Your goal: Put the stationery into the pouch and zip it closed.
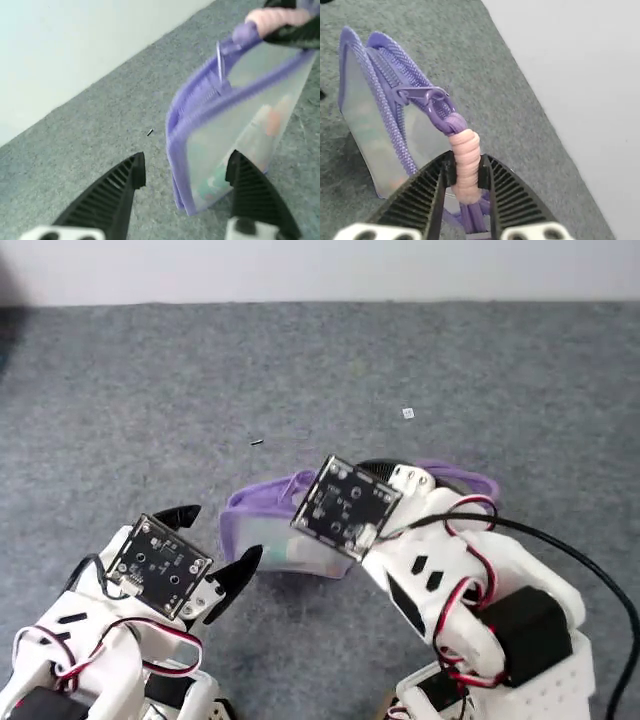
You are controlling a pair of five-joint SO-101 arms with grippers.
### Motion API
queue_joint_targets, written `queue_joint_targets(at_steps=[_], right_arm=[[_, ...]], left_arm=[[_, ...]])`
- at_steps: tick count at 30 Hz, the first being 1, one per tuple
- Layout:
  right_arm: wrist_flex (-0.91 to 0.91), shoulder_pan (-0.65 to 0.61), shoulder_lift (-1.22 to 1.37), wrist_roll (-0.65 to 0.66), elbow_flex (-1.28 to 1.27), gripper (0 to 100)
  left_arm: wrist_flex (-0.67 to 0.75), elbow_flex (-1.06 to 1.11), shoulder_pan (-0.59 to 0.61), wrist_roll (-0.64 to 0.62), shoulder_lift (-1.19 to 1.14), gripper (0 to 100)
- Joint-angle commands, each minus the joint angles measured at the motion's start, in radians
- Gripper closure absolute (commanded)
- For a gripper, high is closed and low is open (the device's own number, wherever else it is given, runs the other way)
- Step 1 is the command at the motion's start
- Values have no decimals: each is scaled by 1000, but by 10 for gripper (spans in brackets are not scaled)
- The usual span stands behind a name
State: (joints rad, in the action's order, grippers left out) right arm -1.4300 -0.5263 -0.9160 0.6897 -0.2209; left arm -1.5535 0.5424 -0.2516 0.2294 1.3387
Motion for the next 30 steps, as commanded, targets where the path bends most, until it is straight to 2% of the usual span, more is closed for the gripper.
queue_joint_targets(at_steps=[1, 8, 12, 20, 23, 28, 30], right_arm=[[-12, -13, -15, 58, 14, 991], [1, -24, -16, 106, 15, 991], [1, -90, -16, 109, 17, 991], [48, -110, -16, 112, 17, 991], [47, -108, -16, 112, 21, 991], [48, -107, -16, 112, 21, 991], [50, -105, -16, 112, 21, 991]], left_arm=[[51, -31, 5, -6, -2, 731], [72, -27, 3, 25, -3, 731], [72, -18, -3, 26, -5, 731], [84, 56, -140, 74, -2, 739], [86, 61, -166, 77, -3, 803], [84, 61, -203, 112, 2, 987], [80, 56, -207, 126, 3, 987]])
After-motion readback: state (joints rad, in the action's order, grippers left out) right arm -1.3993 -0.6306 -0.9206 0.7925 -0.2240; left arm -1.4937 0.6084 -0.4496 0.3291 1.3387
